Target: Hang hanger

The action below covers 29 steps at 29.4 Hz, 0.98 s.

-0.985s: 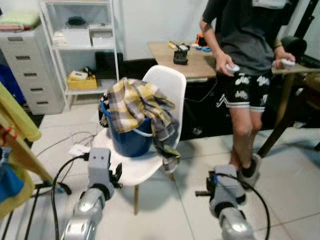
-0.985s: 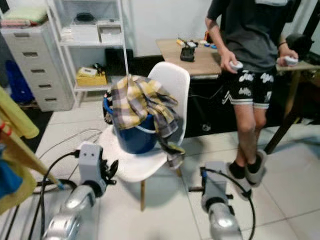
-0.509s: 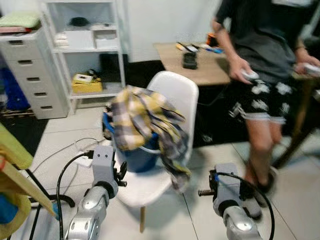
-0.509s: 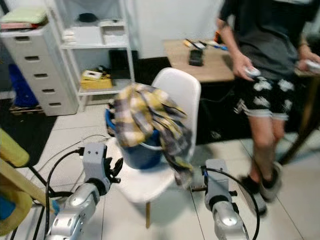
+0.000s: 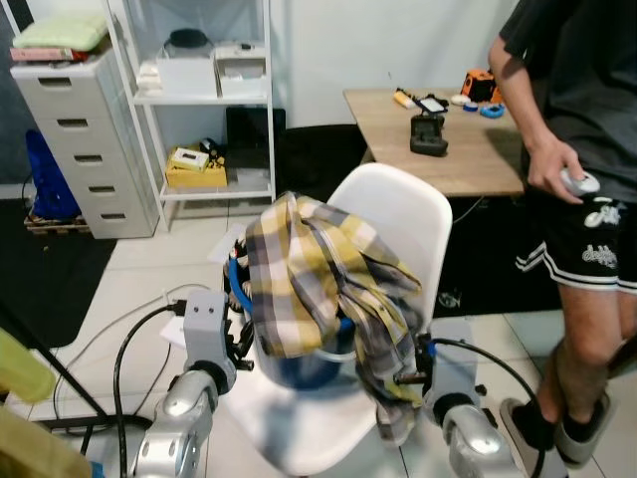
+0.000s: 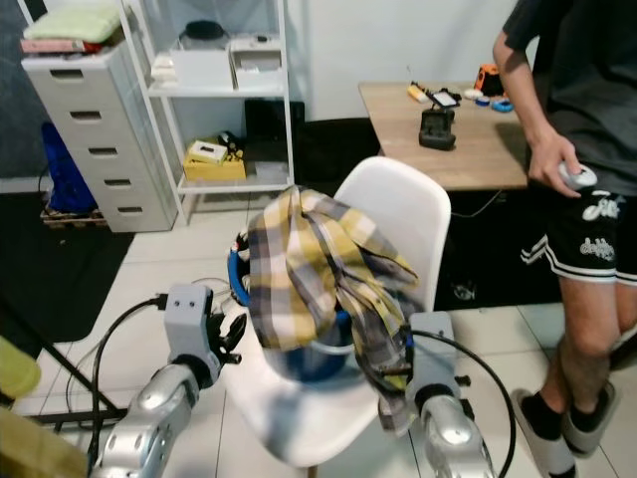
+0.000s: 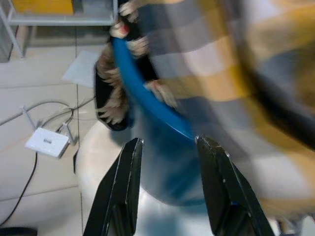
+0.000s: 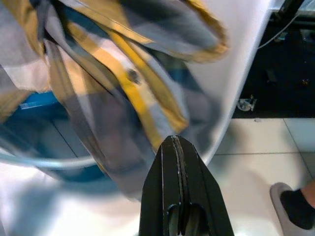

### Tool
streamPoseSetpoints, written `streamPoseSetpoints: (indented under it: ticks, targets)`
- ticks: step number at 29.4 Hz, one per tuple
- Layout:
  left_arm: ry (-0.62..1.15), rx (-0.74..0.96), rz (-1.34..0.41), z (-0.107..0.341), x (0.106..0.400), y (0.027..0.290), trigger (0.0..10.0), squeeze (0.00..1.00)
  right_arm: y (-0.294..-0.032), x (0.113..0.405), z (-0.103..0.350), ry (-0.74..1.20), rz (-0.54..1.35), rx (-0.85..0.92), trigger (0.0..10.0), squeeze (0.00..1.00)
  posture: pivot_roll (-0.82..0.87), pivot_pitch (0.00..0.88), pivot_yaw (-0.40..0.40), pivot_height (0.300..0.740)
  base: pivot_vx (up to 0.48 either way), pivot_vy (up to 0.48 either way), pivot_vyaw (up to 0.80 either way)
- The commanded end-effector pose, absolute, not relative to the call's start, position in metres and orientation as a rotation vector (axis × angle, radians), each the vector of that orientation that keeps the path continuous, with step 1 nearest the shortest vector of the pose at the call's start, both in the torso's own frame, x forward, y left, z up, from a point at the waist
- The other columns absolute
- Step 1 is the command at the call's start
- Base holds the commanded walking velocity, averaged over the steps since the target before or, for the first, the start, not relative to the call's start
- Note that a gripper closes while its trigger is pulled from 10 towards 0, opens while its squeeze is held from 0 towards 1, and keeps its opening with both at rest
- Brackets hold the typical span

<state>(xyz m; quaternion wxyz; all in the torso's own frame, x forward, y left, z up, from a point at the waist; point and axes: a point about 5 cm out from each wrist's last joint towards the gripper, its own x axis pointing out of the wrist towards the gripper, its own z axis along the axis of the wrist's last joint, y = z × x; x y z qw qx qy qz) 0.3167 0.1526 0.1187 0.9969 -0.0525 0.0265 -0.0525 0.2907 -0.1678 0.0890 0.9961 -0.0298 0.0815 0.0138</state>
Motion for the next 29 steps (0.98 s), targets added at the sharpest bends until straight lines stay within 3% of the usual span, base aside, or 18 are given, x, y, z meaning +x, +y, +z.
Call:
streamPoseSetpoints:
  ticks: [1,23,24,25,29]
  targets:
    - [0.061,-0.101,-0.099,0.115,0.314,0.158,10.0,0.0,-0.166,0.287,0.082,0.189,0.033,-0.06,10.0,0.0,-0.01,0.18,-0.009,0.74,0.0,0.0,0.0]
    - [0.015,-0.056,-0.216,0.128,0.319,0.162,10.0,0.0,-0.176,0.301,0.1,0.104,0.014,-0.031,10.0,0.0,-0.02,0.159,-0.006,0.74,0.0,0.0,0.0]
    - [0.006,-0.084,-0.268,0.13,0.32,0.158,10.0,0.13,-0.176,0.306,0.102,0.1,0.022,-0.036,10.0,0.0,-0.02,0.144,-0.015,0.74,0.0,0.0,0.0]
    - [-0.001,-0.102,-0.308,0.132,0.32,0.154,10.0,1.0,-0.175,0.308,0.103,0.1,0.03,-0.042,10.0,0.0,-0.02,0.144,-0.015,0.74,0.0,0.0,0.0]
    - [0.01,-0.102,-0.517,0.138,0.32,0.132,10.0,1.0,-0.175,0.315,0.101,0.121,0.047,-0.055,10.0,0.0,-0.01,0.134,-0.036,0.74,0.0,0.0,0.0]
